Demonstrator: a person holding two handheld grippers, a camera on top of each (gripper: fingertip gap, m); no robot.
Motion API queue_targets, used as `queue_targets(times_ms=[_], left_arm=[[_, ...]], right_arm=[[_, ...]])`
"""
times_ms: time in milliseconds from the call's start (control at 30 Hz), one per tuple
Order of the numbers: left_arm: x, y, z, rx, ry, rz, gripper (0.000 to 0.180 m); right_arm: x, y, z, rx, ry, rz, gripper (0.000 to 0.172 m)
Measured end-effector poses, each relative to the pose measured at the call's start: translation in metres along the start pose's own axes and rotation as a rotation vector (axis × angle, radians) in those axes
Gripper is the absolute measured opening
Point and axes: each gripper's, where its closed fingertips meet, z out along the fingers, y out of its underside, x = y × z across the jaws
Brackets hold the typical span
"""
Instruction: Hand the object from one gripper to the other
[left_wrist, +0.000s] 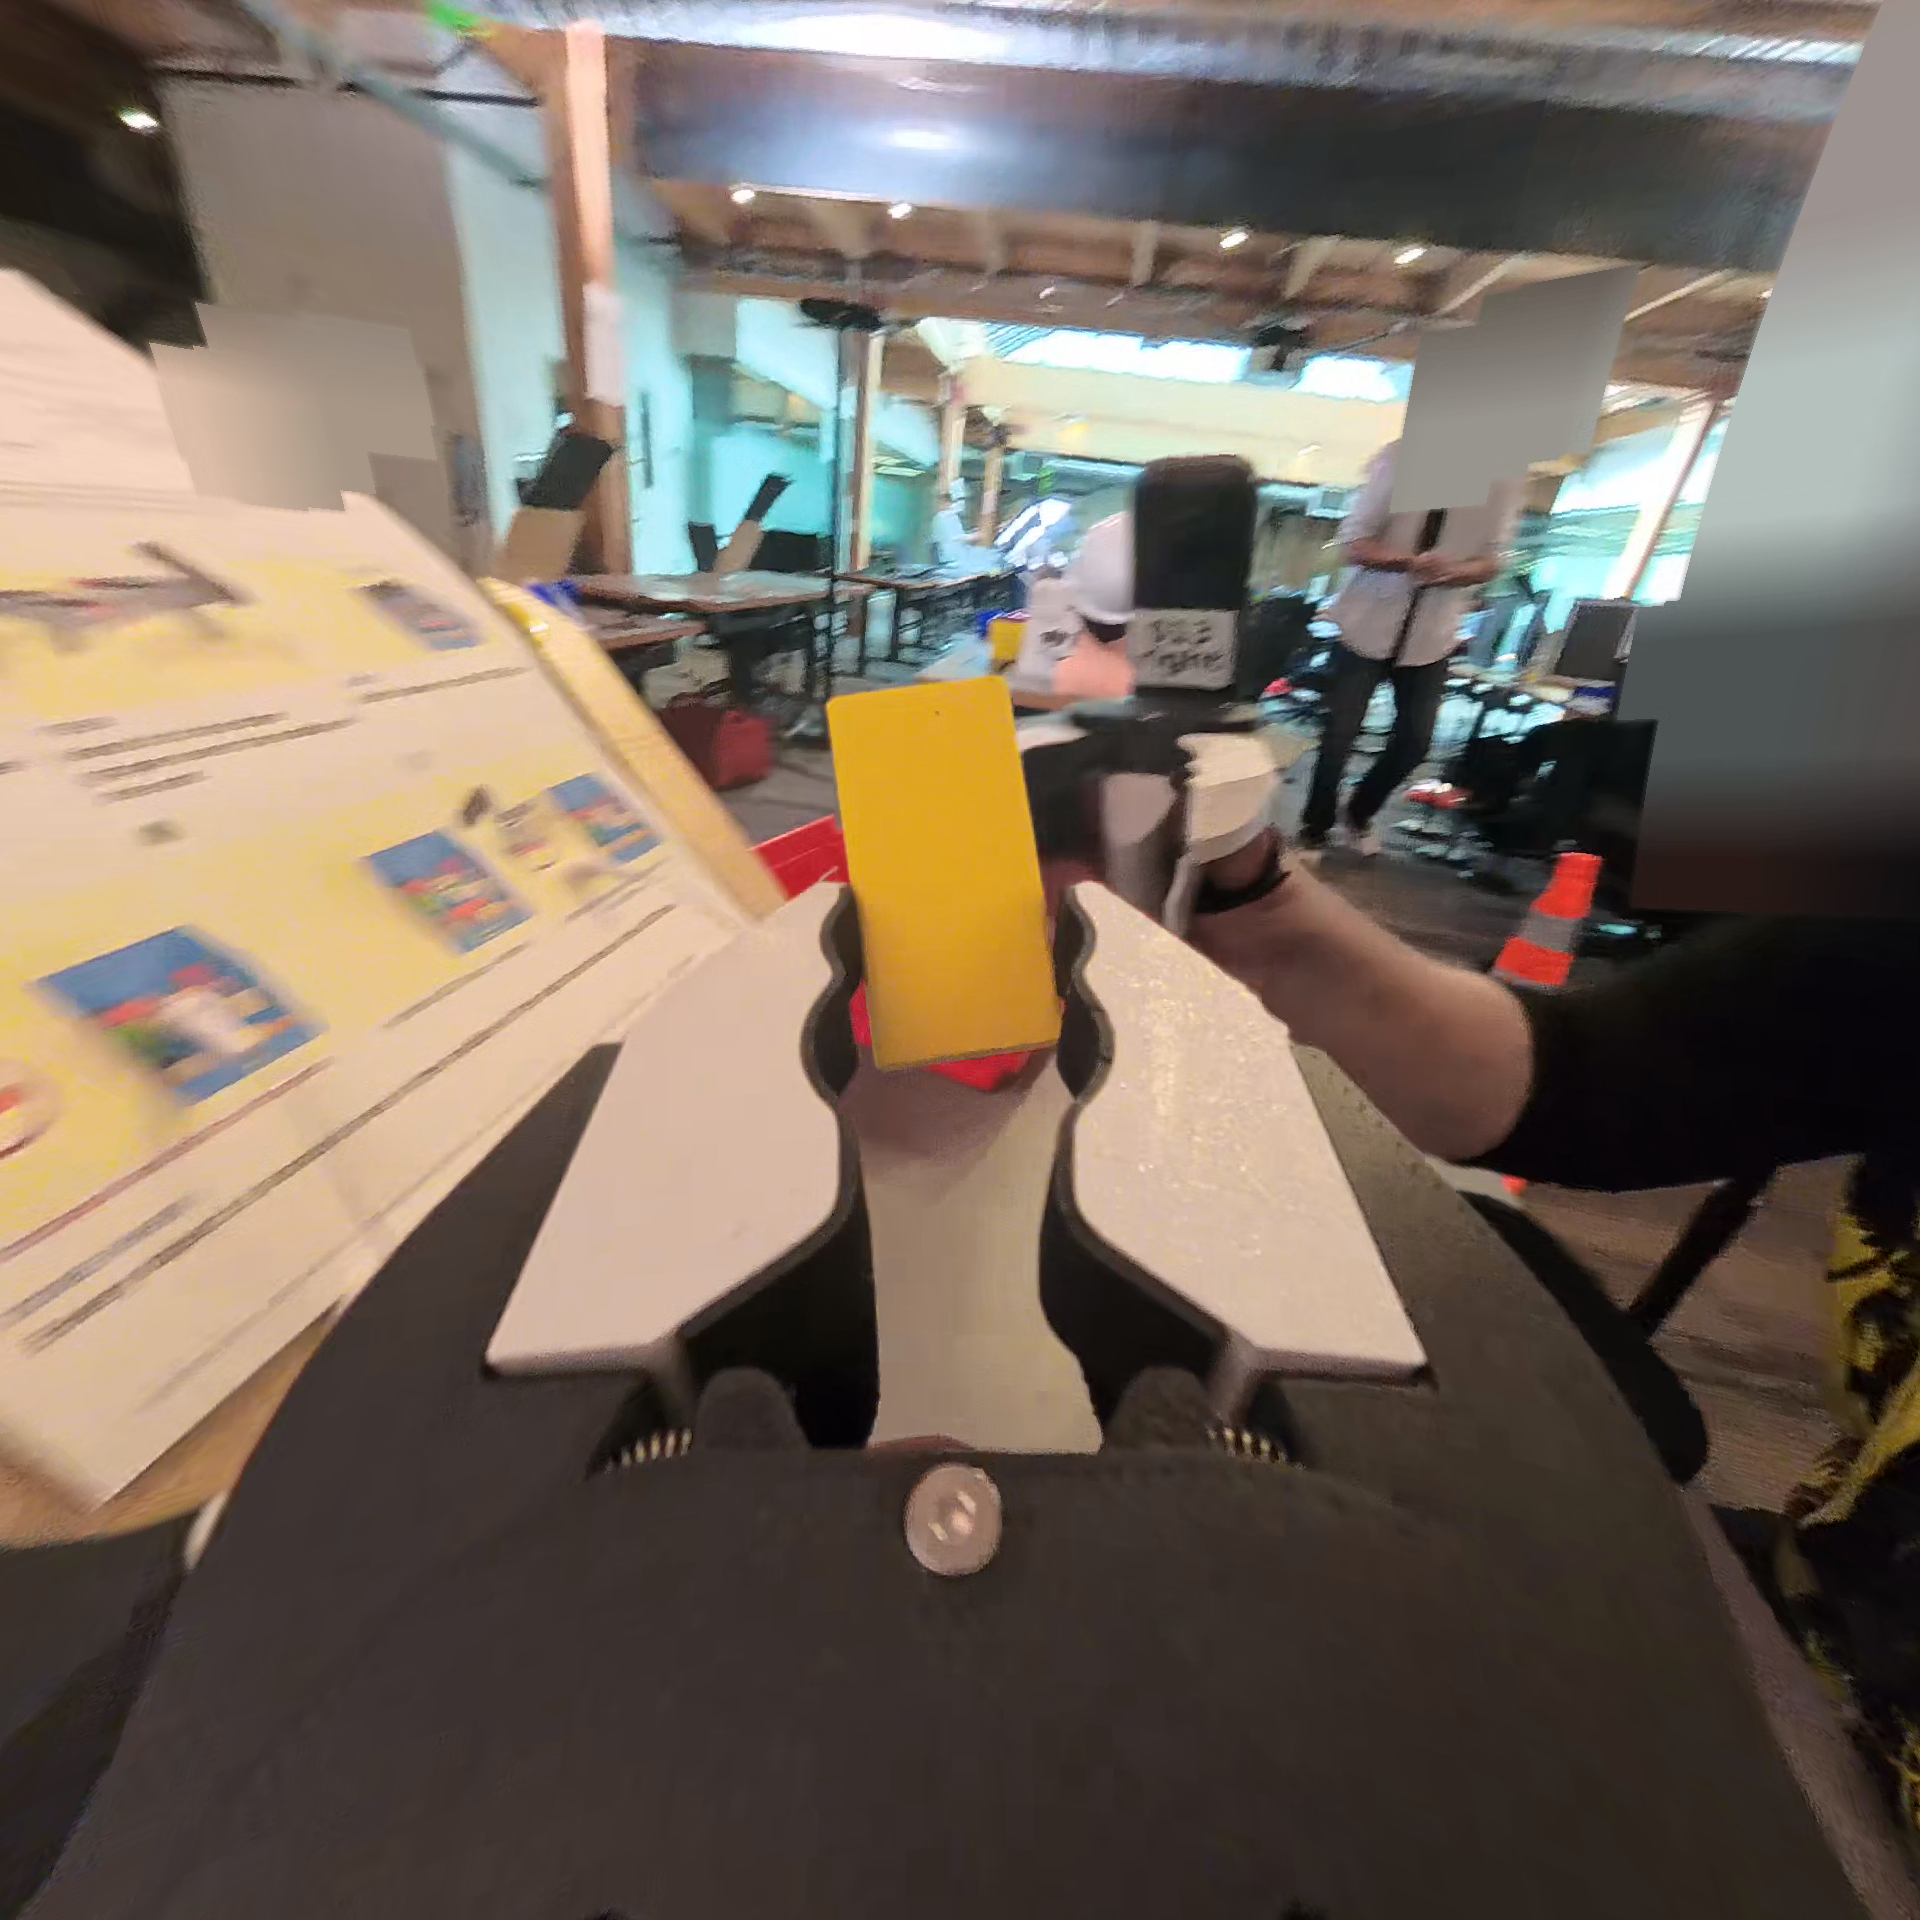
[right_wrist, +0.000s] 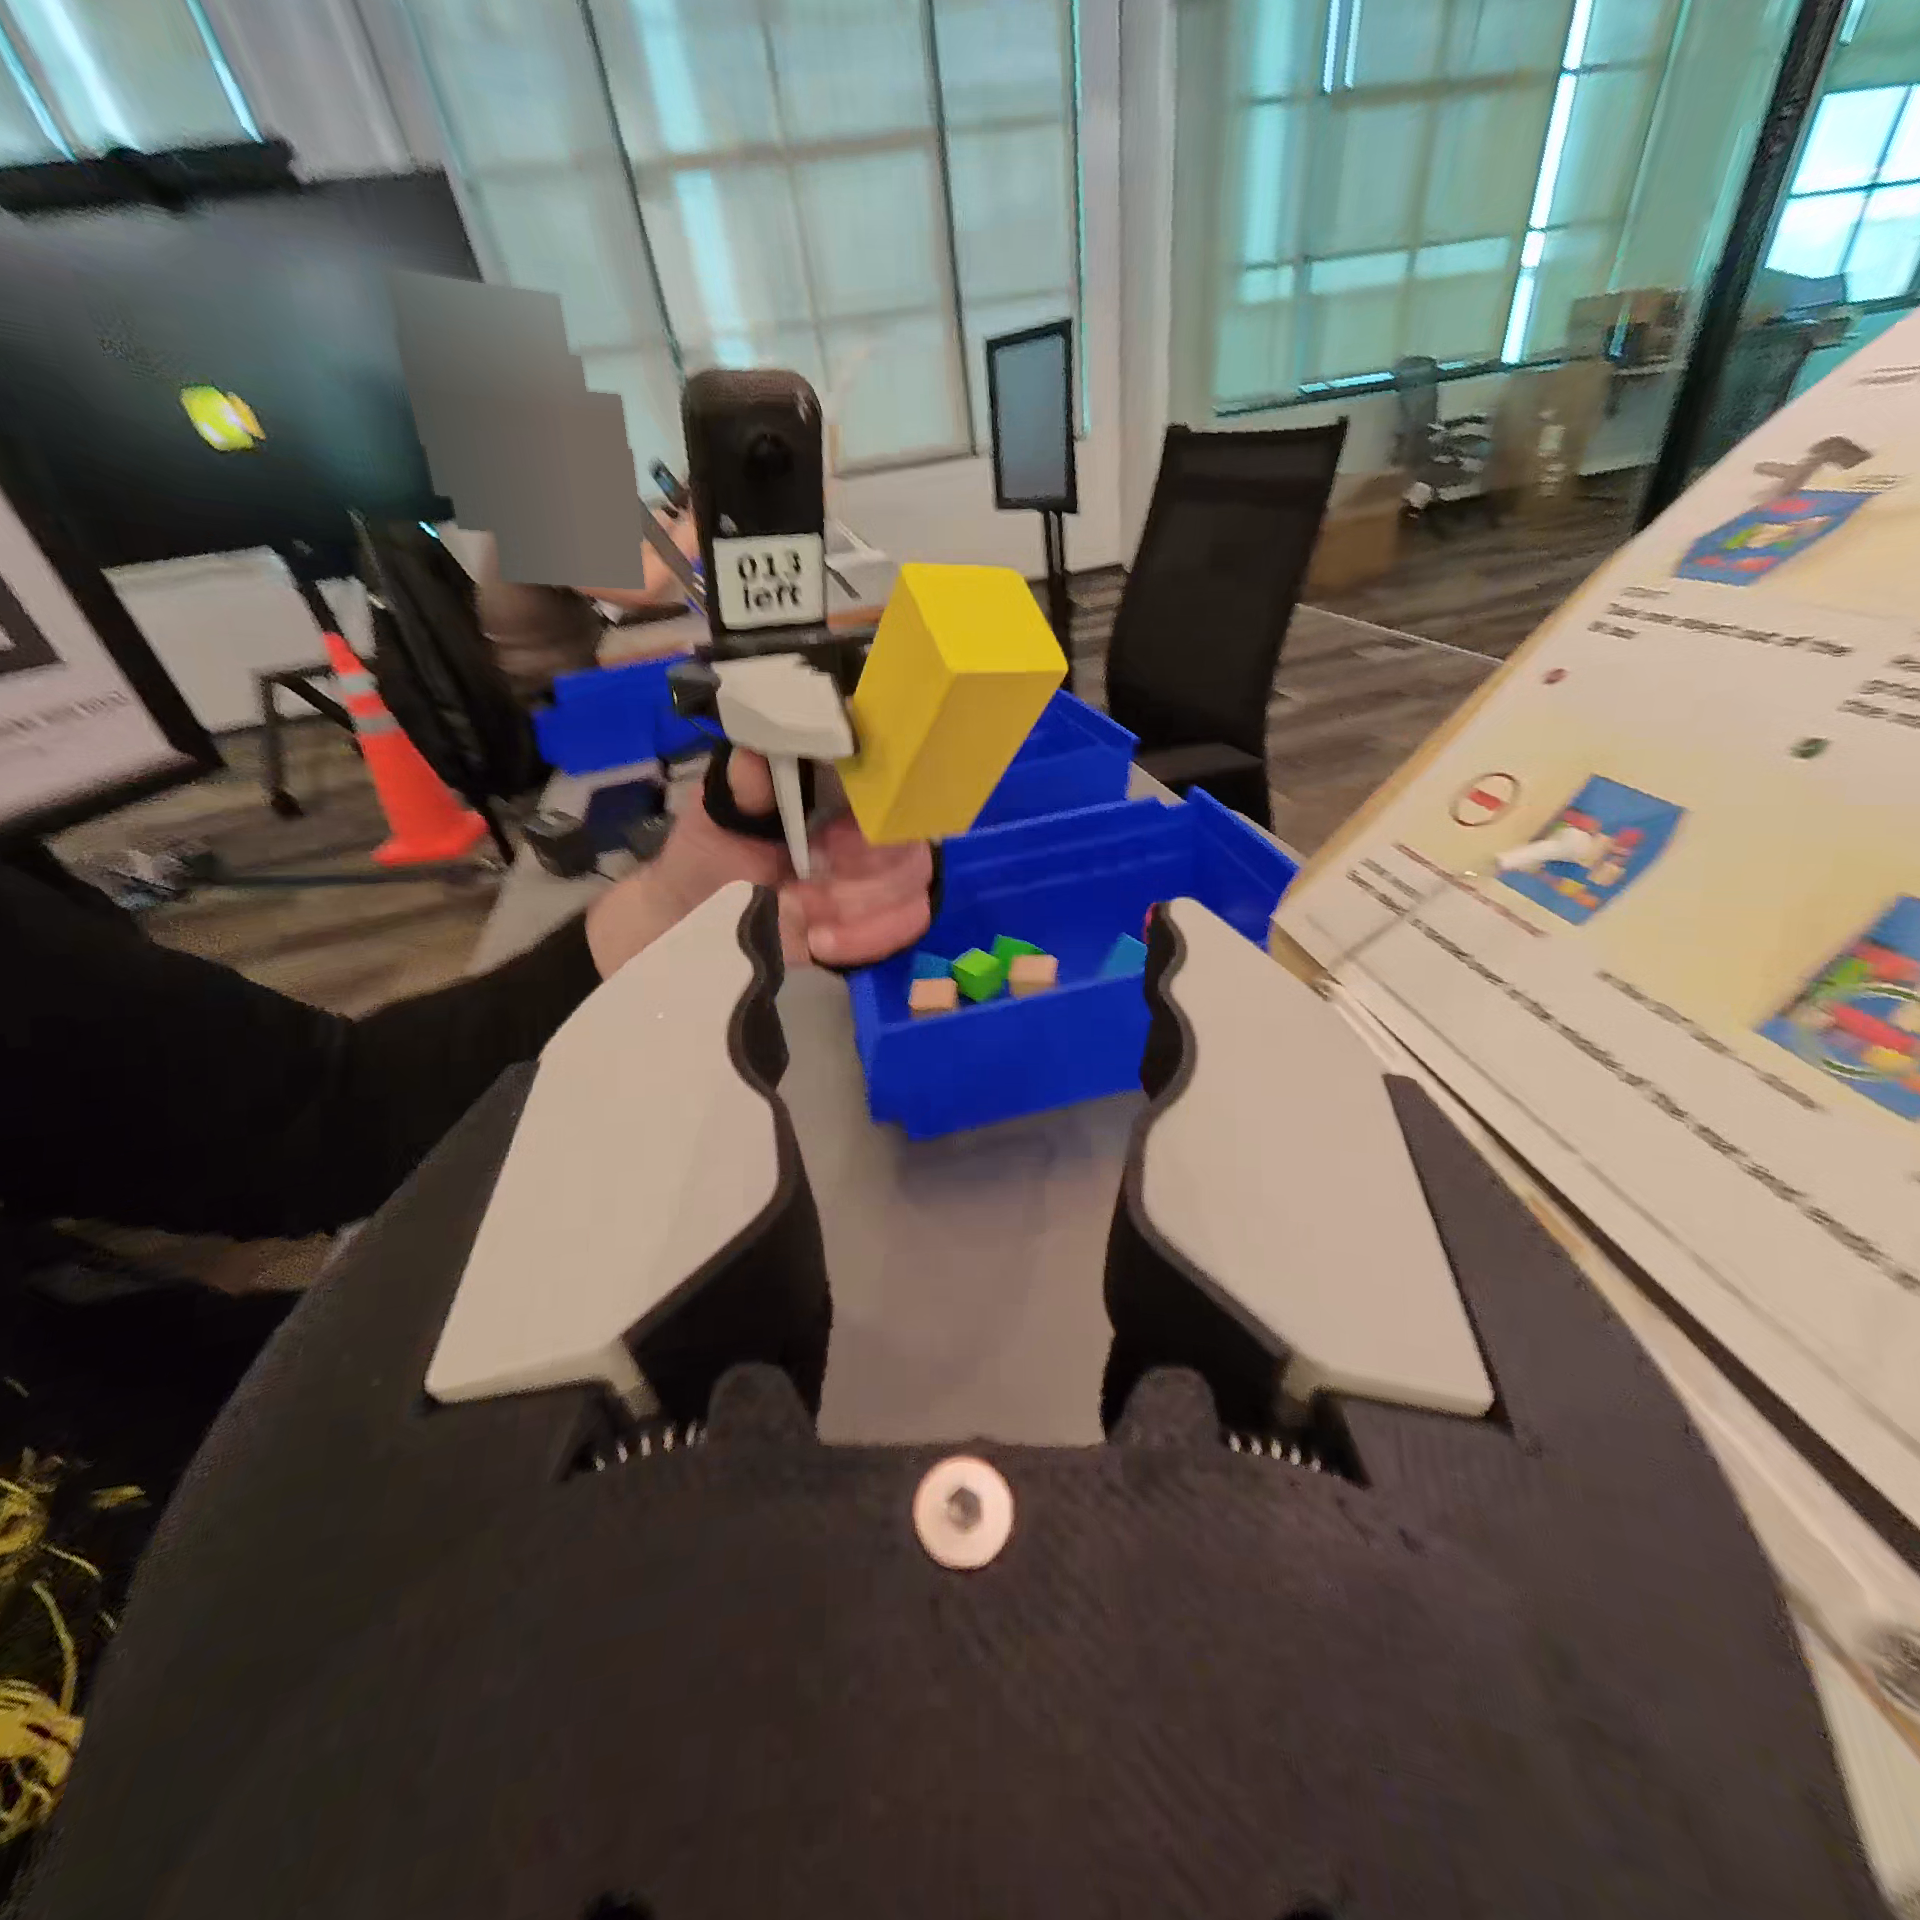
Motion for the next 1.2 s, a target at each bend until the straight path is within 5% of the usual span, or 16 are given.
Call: queue_targets(times_ms=[333,433,633,700,933,1200], left_arm=[[0.038,0.014,0.046,0.048,0.189,-0.061,0.036],[0.04,0.016,0.049,0.055,0.196,-0.064,0.036],[0.045,0.014,0.051,0.079,0.241,-0.09,0.037],[0.045,0.01,0.05,0.066,0.243,-0.08,0.05],[-0.004,-0.016,0.026,0.052,0.073,0.036,0.003],[-0.05,-0.014,0.002,0.06,-0.102,0.094,0.0]], right_arm=[[-0.019,-0.01,0.012,0.139,-0.213,0.138,0.05],[-0.018,-0.011,0.01,0.153,-0.217,0.149,0.033],[-0.02,-0.014,0.003,0.14,-0.204,0.133,0.033],[-0.016,-0.021,-0.012,0.14,-0.163,0.108,0.033],[0.067,-0.014,-0.135,-0.169,0.348,0.027,0.033],[0.151,0.086,-0.324,-0.794,0.871,0.244,0.033]])
